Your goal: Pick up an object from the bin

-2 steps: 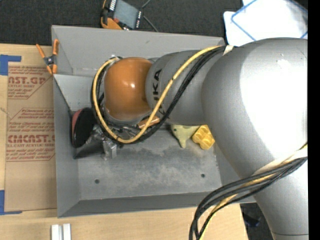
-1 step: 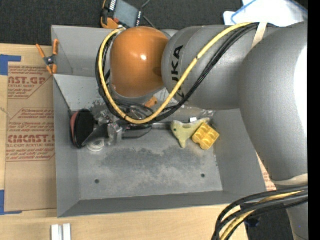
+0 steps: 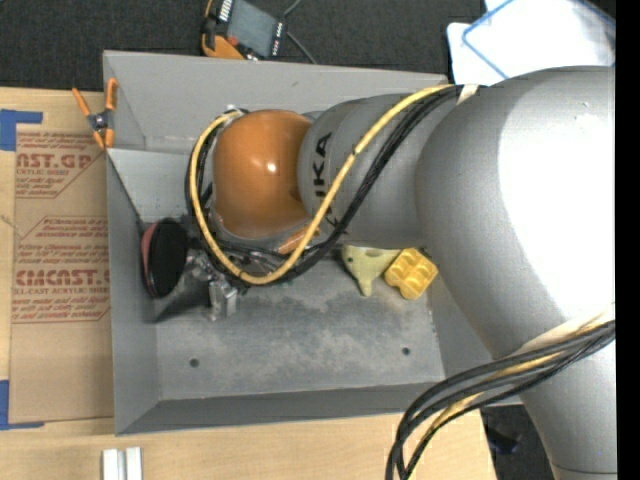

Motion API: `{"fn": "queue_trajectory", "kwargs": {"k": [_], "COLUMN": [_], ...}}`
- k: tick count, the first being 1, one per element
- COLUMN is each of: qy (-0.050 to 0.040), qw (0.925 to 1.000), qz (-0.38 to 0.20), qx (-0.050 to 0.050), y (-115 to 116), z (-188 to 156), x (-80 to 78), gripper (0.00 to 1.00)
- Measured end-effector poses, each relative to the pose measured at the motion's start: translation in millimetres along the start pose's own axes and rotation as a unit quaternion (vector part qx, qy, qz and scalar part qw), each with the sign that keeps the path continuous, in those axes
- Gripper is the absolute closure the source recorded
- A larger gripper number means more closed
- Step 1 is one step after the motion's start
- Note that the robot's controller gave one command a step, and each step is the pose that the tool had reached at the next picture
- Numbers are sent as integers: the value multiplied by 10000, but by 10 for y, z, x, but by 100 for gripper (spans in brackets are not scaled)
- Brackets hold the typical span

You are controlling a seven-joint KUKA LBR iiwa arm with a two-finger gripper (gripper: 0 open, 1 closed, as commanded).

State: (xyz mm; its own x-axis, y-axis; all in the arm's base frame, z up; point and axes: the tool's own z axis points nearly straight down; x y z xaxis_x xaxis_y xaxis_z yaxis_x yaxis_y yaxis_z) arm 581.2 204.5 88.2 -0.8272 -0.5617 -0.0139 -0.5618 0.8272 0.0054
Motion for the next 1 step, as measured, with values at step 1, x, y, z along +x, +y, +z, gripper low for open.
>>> {"fn": "queue_trajectory", "kwargs": {"k": [1], "qy": [-37], "qw": [10000], "qz": [15], "qx": [19], "y": [64], "z": [-963], "x": [-26], "gripper": [100]}}
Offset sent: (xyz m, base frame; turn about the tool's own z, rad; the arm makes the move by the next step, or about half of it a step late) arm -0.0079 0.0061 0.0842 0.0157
